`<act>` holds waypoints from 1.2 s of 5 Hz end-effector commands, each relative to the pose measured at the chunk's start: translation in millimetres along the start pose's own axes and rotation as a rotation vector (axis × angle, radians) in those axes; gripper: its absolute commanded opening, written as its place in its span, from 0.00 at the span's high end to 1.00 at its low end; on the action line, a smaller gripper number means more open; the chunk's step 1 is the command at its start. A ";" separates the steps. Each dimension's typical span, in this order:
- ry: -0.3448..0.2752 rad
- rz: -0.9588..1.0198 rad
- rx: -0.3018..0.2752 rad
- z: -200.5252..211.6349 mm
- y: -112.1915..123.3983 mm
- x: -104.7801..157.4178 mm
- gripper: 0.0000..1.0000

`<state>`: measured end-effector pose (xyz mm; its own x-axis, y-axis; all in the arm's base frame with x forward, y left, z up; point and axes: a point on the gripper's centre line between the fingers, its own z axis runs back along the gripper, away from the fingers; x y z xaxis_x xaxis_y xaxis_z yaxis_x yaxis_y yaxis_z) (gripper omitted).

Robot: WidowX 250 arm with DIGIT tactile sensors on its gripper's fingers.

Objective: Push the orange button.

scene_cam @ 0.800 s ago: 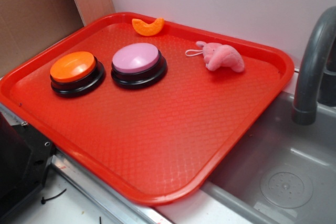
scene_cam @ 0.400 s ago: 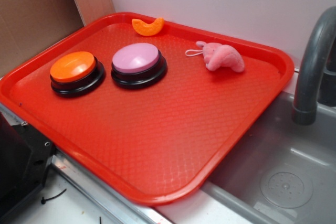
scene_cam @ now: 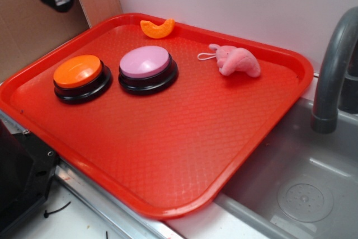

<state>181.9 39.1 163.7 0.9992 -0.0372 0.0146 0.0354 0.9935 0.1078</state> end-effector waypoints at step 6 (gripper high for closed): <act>-0.016 -0.089 -0.044 -117.2 36.9 19.9 0.00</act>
<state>201.5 84.4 49.4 0.9925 -0.1215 0.0123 0.1208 0.9916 0.0462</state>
